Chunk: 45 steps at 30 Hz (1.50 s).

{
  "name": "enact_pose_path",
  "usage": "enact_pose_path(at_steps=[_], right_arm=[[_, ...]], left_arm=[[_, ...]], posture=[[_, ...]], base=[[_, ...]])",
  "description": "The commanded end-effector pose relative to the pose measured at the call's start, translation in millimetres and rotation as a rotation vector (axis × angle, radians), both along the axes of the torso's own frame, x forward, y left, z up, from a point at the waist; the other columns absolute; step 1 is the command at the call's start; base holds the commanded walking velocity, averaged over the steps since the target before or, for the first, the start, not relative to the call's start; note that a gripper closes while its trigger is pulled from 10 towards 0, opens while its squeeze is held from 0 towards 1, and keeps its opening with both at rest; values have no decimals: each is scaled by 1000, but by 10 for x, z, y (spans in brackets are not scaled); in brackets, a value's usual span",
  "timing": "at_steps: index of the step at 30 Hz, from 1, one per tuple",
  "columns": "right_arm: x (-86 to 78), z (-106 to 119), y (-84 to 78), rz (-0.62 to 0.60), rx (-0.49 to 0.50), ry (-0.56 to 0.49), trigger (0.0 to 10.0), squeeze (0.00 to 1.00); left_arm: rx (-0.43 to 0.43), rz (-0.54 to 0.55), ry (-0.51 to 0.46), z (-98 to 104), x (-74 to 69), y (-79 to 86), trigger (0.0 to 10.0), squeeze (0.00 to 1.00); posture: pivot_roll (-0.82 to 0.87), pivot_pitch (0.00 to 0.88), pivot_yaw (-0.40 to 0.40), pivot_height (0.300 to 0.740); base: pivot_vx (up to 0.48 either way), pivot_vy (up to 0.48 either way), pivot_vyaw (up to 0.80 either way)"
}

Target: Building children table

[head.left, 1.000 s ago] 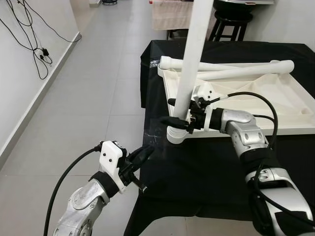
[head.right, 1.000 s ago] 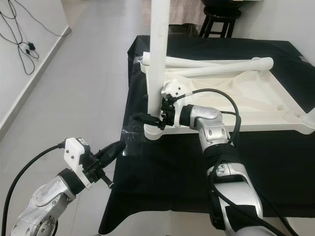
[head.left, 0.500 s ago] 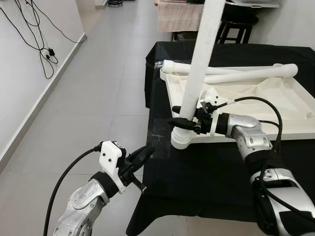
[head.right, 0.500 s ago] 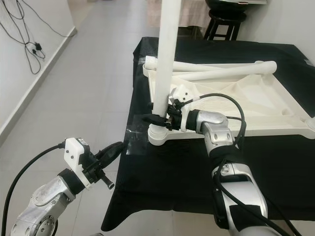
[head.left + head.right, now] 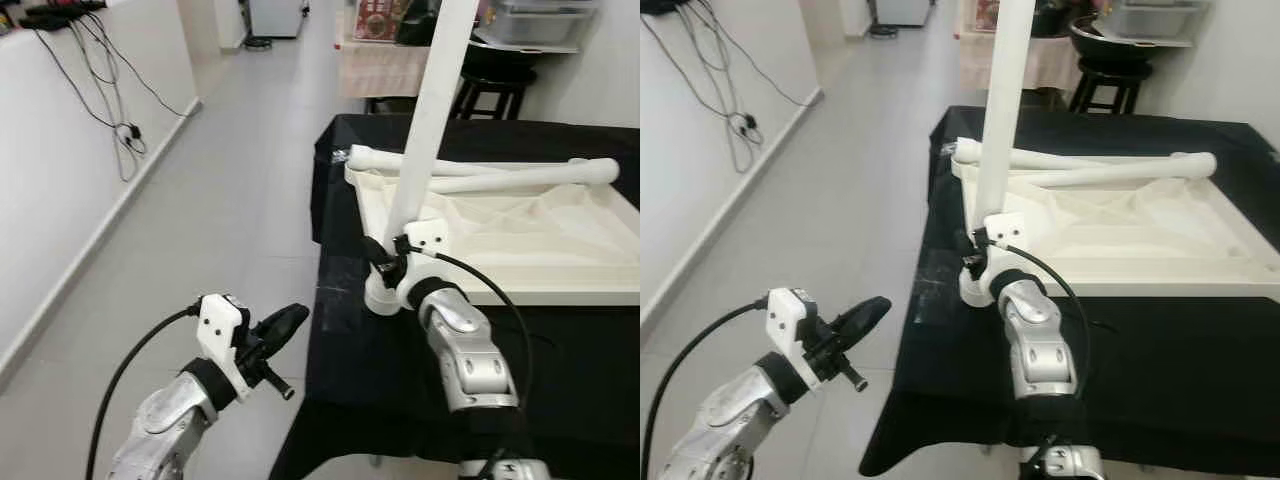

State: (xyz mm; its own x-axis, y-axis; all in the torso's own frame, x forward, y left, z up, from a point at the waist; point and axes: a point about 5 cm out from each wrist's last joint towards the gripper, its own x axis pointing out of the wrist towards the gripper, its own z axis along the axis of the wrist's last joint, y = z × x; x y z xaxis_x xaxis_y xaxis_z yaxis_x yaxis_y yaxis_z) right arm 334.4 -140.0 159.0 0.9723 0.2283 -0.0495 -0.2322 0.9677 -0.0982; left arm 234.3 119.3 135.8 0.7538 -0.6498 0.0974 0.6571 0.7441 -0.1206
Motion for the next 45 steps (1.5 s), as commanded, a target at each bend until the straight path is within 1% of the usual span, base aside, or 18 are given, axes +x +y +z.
enact_pose_path(at_steps=[1,3,4,5,9,12,13,14,15,16,20,22,28,29,31,32,40,45], right_arm=[[-12,-153,-78,-33,-90,70,0,0],[31,-137,-75,-43,-107,77,0,0],[62,-109,-36,-32,-113,68,10000,0],[84,-29,52,-46,-71,50,10000,1000],[115,34,103,-15,-32,31,10000,1000],[171,242,256,171,20,-51,10000,1000],[171,242,256,171,20,-51,10000,1000],[180,349,323,302,31,-92,10000,620],[180,349,323,302,31,-92,10000,620],[195,438,339,387,6,-135,10000,0],[275,509,330,598,-25,-124,10000,0],[275,509,330,598,-25,-124,10000,0],[293,446,320,803,-48,-54,10000,0],[319,417,286,837,-49,-23,2235,0],[334,400,264,854,-48,-4,2235,0],[343,388,243,863,-42,11,0,0],[384,377,127,796,-36,-3,0,0],[337,249,-36,639,-55,-14,0,0]], left_arm=[[13,-13,22,-36,15,5,10000,0],[13,-14,21,-33,21,-3,10000,0],[10,-7,18,-30,26,-6,10000,0],[8,8,14,-24,28,-7,10000,0],[9,11,13,-22,27,-8,10000,0],[8,1,18,-23,23,-14,10000,0],[8,1,18,-23,23,-14,10000,0],[6,-5,20,-25,21,-17,10000,0],[6,-5,20,-25,21,-17,10000,0],[5,-9,22,-25,21,-19,10000,0],[8,-6,20,-24,24,-31,10000,0],[8,-6,20,-24,24,-31,10000,0],[16,3,16,-24,14,-33,10000,0],[19,1,17,-26,11,-36,10000,0],[22,0,17,-27,5,-36,10000,0],[23,-1,18,-27,1,-35,10000,0],[26,-2,21,-26,-7,-24,10000,0],[24,-6,25,-31,-3,-21,10000,0]], posture=[[1,86,-32,740],[0,85,-39,740],[0,86,-38,740],[4,85,-39,740],[8,86,-40,740],[5,88,-36,740],[5,88,-36,740],[4,89,-37,740],[4,89,-37,740],[4,88,-38,740],[23,89,-49,740],[23,89,-49,740],[36,92,-47,740],[36,92,-47,740],[43,95,-45,740],[44,96,-45,740],[37,99,-37,740],[28,98,-36,740]], base=[[0,0,0],[0,0,0],[0,0,0],[0,0,0],[0,0,0],[0,0,0],[0,0,0],[0,0,0],[0,0,0],[0,0,0],[0,0,0],[0,0,0],[0,0,0],[0,0,0],[0,0,0],[0,0,0],[0,0,0],[0,0,0]])
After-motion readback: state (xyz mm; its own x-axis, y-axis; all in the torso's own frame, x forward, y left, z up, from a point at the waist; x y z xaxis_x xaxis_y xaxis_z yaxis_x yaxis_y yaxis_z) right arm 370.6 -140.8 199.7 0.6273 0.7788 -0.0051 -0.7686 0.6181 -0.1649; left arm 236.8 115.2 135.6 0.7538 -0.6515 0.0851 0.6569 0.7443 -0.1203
